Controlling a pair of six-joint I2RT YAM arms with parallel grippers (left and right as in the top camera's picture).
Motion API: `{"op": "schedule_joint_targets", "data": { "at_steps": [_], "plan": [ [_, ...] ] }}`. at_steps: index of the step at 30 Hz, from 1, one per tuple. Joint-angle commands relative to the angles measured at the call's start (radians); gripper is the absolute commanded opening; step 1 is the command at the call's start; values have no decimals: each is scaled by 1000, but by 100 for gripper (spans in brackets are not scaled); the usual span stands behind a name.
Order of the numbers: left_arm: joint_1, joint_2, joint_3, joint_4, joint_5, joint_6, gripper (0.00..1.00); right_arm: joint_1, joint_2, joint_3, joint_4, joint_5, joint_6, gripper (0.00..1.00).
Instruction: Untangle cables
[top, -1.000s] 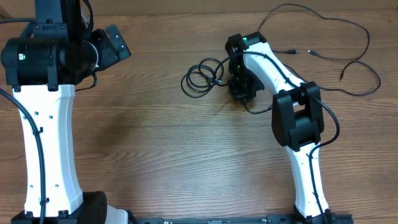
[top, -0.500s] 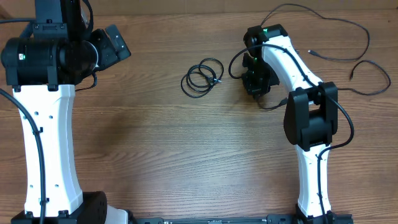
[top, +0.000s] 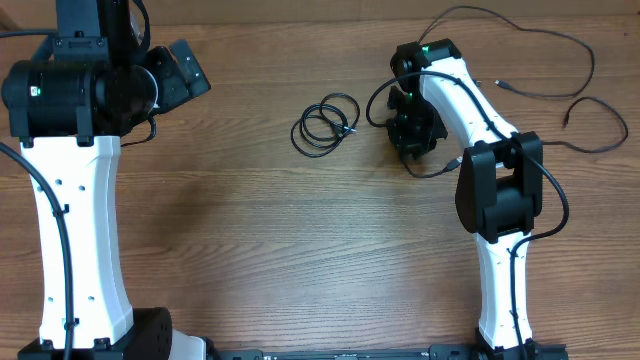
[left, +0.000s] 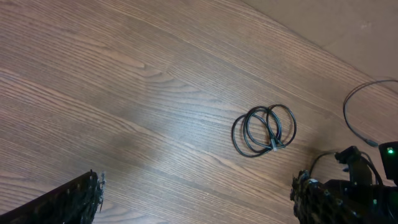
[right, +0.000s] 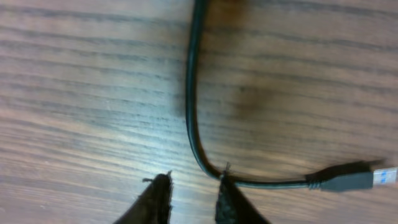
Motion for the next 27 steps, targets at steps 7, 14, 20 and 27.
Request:
{"op": "schedule_joint_targets", "data": {
  "at_steps": [7,14,20,27],
  "plan": [
    [-2,6,-5,4,-14,-3,100,3,-44,156,-54,3,44,55],
    [-2,6,-5,3,-14,-3,100,3,-44,296,-28,-106,85,98],
    [-2,6,-5,1,-13,-3,100,4,-44,302,78,-483,85,97],
    [-2,6,-5,-15,5,-3,100,39,-43,301,191,-557,85,100]
  ]
}}
